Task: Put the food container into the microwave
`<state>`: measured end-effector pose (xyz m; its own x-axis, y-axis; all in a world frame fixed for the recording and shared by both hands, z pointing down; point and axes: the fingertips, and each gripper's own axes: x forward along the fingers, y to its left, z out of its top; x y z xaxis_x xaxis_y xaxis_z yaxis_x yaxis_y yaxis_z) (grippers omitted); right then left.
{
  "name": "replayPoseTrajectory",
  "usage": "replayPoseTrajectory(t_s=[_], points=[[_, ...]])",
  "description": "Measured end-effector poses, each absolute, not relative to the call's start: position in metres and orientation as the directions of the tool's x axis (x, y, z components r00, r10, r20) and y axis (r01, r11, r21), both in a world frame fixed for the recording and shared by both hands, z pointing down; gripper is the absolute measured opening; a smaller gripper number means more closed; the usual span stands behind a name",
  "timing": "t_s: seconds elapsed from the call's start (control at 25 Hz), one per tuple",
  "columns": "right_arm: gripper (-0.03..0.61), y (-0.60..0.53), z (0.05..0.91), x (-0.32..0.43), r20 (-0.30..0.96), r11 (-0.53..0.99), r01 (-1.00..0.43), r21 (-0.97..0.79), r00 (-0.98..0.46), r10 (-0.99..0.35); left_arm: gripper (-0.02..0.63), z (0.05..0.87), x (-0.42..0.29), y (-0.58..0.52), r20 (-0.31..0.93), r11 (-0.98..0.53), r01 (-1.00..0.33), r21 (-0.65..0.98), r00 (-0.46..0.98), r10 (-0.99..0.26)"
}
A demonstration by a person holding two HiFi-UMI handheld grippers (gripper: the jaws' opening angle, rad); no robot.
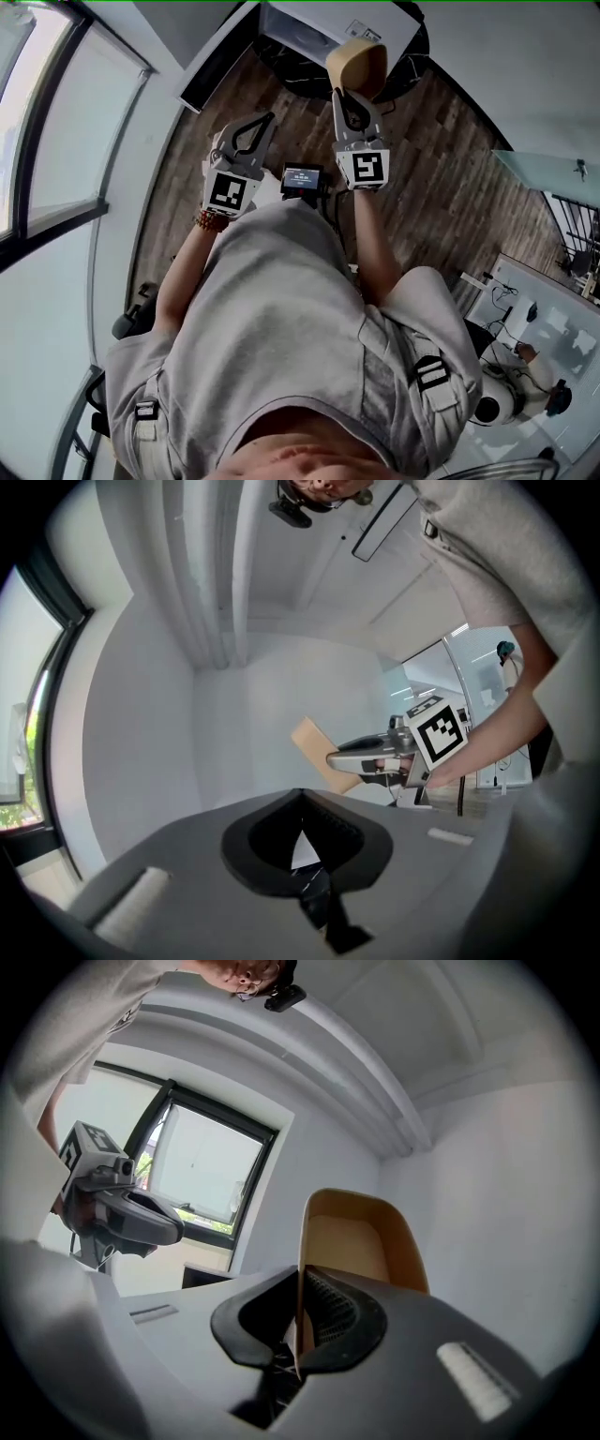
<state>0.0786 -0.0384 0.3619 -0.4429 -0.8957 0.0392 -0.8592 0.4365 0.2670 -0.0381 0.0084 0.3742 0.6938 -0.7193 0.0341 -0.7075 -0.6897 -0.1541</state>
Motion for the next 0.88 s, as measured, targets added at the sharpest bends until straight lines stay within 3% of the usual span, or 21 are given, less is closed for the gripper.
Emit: replayPoseTrajectory(t_s=[0.32,0.64,0.76,0.88], points=[[0.026,-0.143,0.366,0.07,0.087,0.453,-0.831,0.324,-0.451,-0.888,0.002,0.405,-0.051,-0.113,0.166,-0.704,-0.7,-0.119,0.685,-0.709],[0.026,-0.168,0.385,0.057,0.247,0.497,-0.763,0.413,-0.432,-0.868,0.002,0.394,-0.037,-0.15,0.108,-0.743,-0.667,-0.056,0.736,-0.669],[0.026,-0.177,0.39,0.044,0.212,0.495,-0.749,0.44,-0.449,-0.868,0.002,0.395,-0.039,-0.161,0.088,-0.771,-0.636,-0.037,0.766,-0.636],[0.026,-0.184,0.384,0.045,0.187,0.455,-0.672,0.584,-0.435,-0.881,0.002,0.41,-0.031,-0.171,0.096,-0.829,-0.56,-0.013,0.824,-0.558]])
